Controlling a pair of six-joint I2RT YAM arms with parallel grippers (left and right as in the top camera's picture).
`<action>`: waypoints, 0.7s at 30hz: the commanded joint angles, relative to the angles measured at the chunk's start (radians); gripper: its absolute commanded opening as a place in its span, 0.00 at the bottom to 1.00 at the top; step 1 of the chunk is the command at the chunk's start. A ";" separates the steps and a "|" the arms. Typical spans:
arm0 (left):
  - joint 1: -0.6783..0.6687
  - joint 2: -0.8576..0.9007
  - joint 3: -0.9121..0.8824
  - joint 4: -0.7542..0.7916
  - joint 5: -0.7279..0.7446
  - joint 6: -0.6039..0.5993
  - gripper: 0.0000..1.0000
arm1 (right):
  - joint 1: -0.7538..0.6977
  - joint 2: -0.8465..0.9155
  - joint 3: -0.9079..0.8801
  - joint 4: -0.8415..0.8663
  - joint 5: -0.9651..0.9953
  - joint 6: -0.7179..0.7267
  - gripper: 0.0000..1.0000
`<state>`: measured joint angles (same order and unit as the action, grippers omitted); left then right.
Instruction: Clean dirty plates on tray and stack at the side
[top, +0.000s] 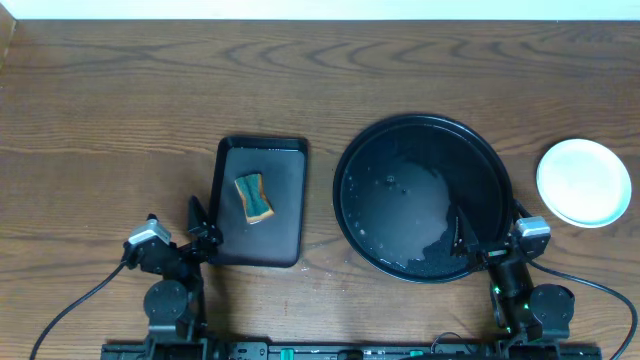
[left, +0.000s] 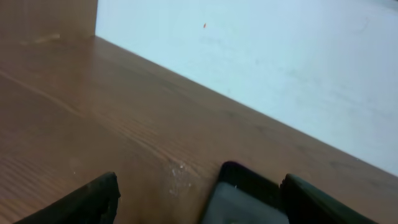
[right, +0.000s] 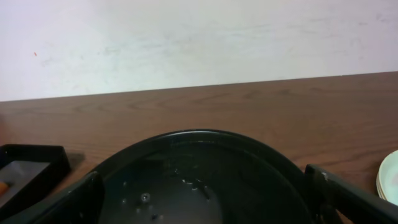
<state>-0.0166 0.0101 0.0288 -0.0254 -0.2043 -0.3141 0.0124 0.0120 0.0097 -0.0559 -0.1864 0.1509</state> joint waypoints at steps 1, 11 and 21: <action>0.004 -0.008 -0.025 -0.015 0.016 -0.008 0.84 | 0.008 -0.007 -0.005 0.000 0.003 -0.010 0.99; 0.004 -0.007 -0.025 -0.026 0.016 -0.008 0.84 | 0.008 -0.007 -0.005 0.000 0.003 -0.010 0.99; 0.004 -0.006 -0.025 -0.026 0.016 -0.008 0.84 | 0.008 -0.007 -0.005 0.000 0.003 -0.010 0.99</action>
<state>-0.0166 0.0109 0.0269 -0.0212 -0.1898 -0.3172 0.0124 0.0116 0.0093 -0.0555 -0.1860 0.1509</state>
